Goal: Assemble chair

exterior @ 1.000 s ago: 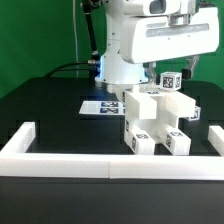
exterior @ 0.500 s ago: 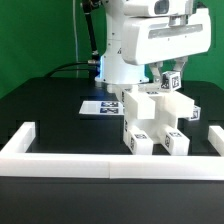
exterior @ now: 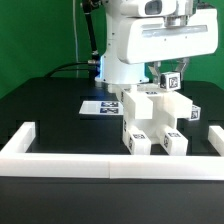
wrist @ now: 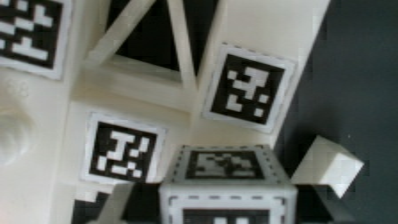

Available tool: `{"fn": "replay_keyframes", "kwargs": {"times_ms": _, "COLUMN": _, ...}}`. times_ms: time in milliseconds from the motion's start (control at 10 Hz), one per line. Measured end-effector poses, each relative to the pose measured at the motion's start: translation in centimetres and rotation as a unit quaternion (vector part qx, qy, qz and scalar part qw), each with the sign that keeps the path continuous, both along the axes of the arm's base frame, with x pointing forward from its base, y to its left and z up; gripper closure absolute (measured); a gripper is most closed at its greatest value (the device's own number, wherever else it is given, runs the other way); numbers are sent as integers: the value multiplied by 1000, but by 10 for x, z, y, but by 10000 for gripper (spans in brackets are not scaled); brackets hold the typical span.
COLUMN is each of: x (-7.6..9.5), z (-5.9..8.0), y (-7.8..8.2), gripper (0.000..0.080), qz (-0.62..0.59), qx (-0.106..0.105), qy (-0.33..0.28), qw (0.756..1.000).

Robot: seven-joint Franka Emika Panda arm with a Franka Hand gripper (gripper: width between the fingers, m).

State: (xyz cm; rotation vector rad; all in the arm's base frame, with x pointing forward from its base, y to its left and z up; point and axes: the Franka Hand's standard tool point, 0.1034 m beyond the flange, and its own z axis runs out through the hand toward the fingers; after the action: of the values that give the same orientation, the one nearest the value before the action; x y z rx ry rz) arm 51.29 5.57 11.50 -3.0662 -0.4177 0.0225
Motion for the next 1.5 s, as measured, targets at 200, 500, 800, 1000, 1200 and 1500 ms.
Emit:
{"fn": "replay_keyframes", "kwargs": {"times_ms": 200, "x": 1, "z": 0, "y": 3, "gripper": 514, "qz": -117, "qx": -3, "qy": 3, "qw": 993}}
{"fn": "replay_keyframes", "kwargs": {"times_ms": 500, "x": 4, "z": 0, "y": 4, "gripper": 512, "qz": -267, "qx": 6, "qy": 12, "qw": 963}}
{"fn": "replay_keyframes", "kwargs": {"times_ms": 800, "x": 4, "z": -1, "y": 4, "gripper": 512, "qz": -398, "qx": 8, "qy": 21, "qw": 917}}
{"fn": "replay_keyframes", "kwargs": {"times_ms": 1000, "x": 4, "z": -1, "y": 5, "gripper": 512, "qz": -469, "qx": 9, "qy": 25, "qw": 883}}
{"fn": "replay_keyframes", "kwargs": {"times_ms": 1200, "x": 4, "z": -1, "y": 5, "gripper": 512, "qz": -472, "qx": 9, "qy": 26, "qw": 881}}
{"fn": "replay_keyframes", "kwargs": {"times_ms": 1500, "x": 4, "z": 1, "y": 8, "gripper": 212, "qz": -424, "qx": 11, "qy": 21, "qw": 905}}
